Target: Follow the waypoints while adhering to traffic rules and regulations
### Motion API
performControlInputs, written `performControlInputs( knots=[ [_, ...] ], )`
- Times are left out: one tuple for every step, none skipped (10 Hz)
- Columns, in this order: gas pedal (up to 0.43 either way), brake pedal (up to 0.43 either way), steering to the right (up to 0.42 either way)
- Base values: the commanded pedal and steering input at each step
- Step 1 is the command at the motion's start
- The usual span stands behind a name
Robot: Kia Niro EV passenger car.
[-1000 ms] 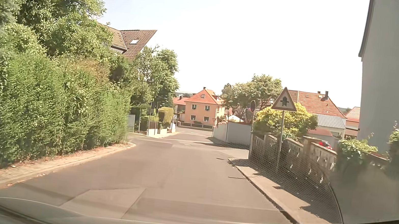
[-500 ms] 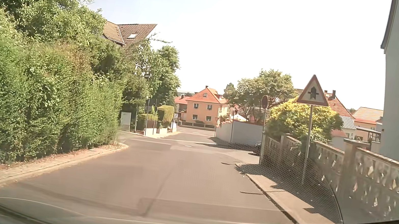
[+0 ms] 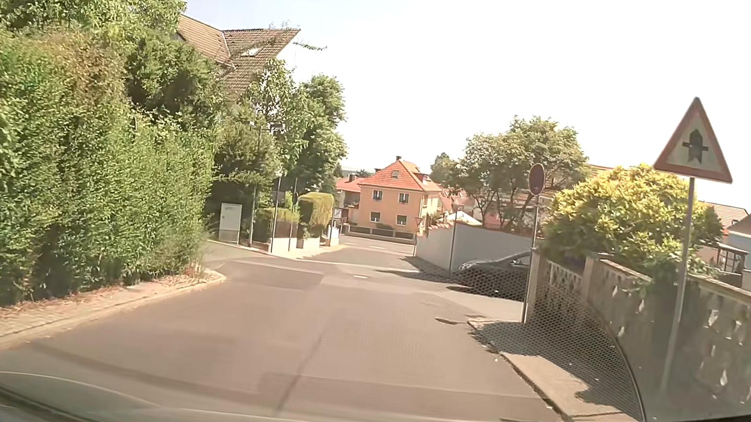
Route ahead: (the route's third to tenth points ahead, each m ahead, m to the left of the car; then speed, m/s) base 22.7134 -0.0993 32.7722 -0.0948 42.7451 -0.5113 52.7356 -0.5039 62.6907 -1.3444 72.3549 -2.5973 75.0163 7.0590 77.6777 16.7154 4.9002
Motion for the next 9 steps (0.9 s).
performControlInputs(
  knots=[
    [0.000,0.348,-0.016],
    [0.000,0.366,-0.015],
    [0.000,0.384,-0.015],
    [0.000,0.390,-0.015],
    [0.000,0.396,-0.015],
    [0.000,0.396,-0.015],
    [0.000,0.396,-0.014],
    [0.000,0.396,-0.014],
    [0.000,0.396,-0.013]
  ],
)
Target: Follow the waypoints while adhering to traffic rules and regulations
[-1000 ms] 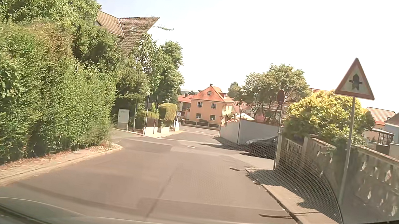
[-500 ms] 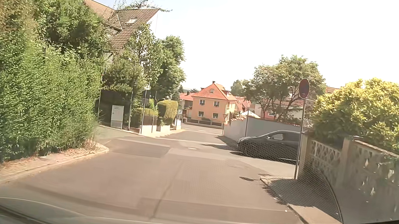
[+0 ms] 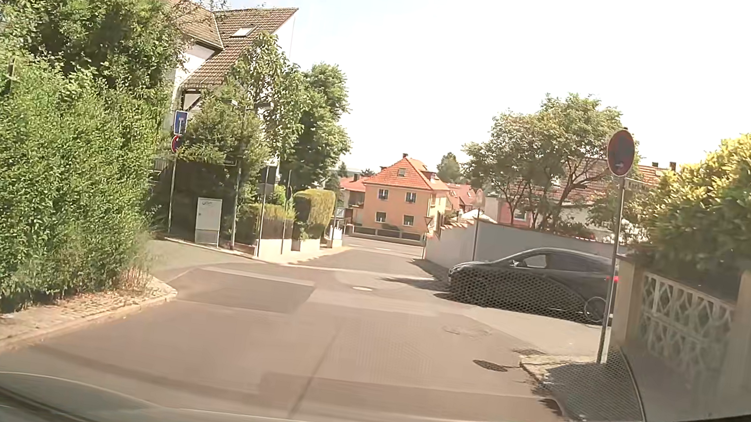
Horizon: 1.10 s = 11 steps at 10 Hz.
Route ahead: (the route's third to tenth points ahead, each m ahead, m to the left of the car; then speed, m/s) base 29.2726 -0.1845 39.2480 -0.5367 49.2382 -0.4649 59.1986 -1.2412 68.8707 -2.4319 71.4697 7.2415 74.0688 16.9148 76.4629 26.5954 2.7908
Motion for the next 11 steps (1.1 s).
performControlInputs(
  knots=[
    [0.000,0.390,-0.012],
    [0.000,0.390,-0.012],
    [0.000,0.384,-0.011],
    [0.000,0.372,-0.011],
    [0.000,0.366,-0.011],
    [0.000,0.354,-0.011],
    [0.000,0.335,-0.011],
    [0.000,0.299,-0.011],
    [0.000,0.268,-0.011],
    [0.000,0.159,-0.011],
    [0.000,0.018,-0.011]
  ],
)
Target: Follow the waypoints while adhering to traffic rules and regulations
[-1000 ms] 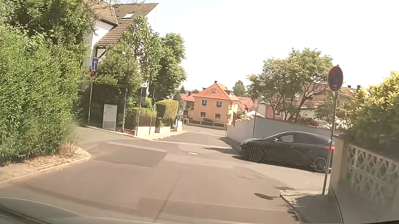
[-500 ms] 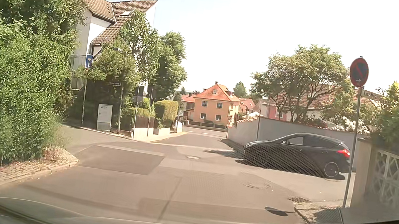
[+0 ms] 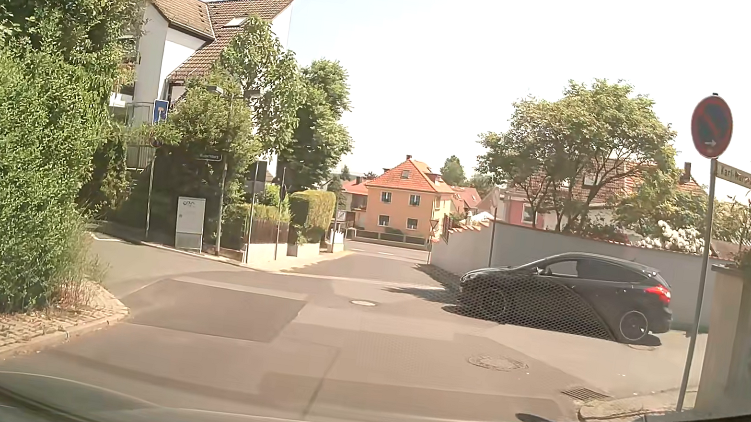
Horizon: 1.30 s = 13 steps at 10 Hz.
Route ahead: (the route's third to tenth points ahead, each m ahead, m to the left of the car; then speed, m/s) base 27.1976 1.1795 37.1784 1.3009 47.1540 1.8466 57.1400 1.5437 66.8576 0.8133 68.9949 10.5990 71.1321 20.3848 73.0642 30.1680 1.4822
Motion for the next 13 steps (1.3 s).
performControlInputs(
  knots=[
    [0.000,0.006,-0.011],
    [0.000,0.018,-0.011],
    [0.000,0.055,-0.011],
    [0.000,0.152,-0.011],
    [0.000,0.201,-0.012],
    [0.000,0.238,-0.012],
    [0.000,0.256,-0.011],
    [0.000,0.268,-0.011],
    [0.000,0.280,-0.011],
    [0.000,0.280,-0.011],
    [0.000,0.280,-0.011],
    [0.000,0.287,-0.011],
    [0.000,0.287,-0.011]
  ],
)
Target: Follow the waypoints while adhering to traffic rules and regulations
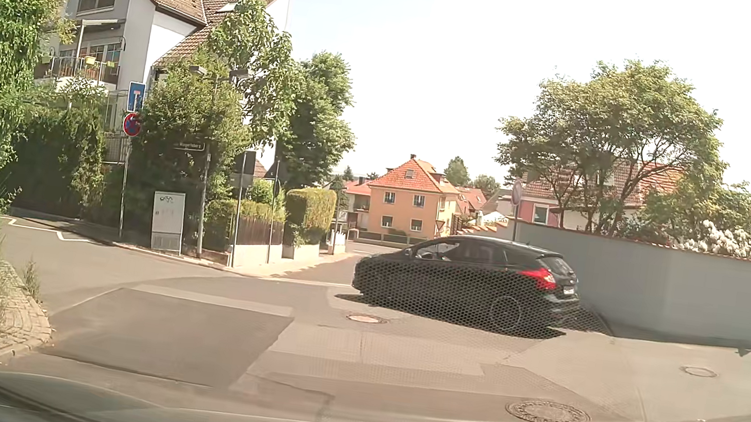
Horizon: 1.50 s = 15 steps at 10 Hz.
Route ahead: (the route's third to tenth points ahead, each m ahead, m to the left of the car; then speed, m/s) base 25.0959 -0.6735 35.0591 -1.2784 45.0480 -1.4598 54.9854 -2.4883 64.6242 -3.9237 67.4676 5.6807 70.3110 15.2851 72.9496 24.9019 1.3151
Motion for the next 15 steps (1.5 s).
performControlInputs(
  knots=[
    [0.000,0.287,-0.011],
    [0.000,0.287,-0.011],
    [0.000,0.287,-0.011],
    [0.000,0.287,-0.012],
    [0.000,0.287,-0.011],
    [0.000,0.287,-0.011],
    [0.000,0.287,-0.011],
    [0.000,0.287,-0.011],
    [0.000,0.287,-0.012],
    [0.000,0.287,-0.011],
    [0.000,0.287,-0.011],
    [0.000,0.287,-0.011],
    [0.000,0.287,-0.011],
    [0.000,0.287,-0.011],
    [0.000,0.287,-0.011]
  ],
)
